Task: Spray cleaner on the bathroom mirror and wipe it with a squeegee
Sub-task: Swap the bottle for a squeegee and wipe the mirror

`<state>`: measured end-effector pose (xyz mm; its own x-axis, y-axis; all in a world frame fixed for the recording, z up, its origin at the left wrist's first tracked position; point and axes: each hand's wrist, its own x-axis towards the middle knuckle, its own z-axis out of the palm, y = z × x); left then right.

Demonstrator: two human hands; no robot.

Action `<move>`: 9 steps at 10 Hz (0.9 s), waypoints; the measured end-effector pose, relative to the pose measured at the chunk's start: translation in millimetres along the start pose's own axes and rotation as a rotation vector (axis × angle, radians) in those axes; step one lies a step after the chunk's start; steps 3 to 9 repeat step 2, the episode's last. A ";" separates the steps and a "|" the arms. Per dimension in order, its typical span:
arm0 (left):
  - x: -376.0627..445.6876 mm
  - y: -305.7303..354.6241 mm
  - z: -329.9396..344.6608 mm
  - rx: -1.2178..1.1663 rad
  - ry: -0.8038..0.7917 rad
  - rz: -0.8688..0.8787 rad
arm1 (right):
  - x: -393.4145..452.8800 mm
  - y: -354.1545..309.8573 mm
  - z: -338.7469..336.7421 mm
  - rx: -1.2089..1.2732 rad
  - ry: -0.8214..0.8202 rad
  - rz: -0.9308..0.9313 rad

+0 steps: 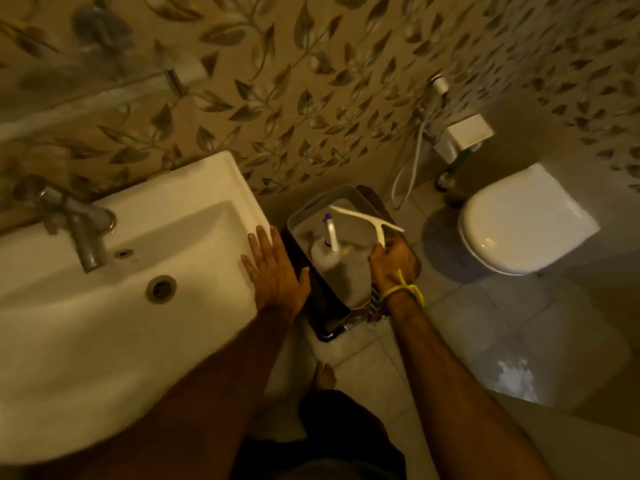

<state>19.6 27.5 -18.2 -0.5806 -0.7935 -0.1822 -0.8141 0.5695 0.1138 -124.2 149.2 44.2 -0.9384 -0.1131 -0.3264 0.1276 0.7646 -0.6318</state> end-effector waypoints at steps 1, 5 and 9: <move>1.1 0.5 -3.5 -0.038 -0.031 0.021 | 34.4 -19.9 22.3 -0.014 -0.085 0.031; 5.1 2.5 -1.0 -0.093 -0.020 0.005 | 60.4 -35.9 43.4 -0.054 -0.145 0.066; 5.1 2.5 -1.0 -0.093 -0.020 0.005 | 60.4 -35.9 43.4 -0.054 -0.145 0.066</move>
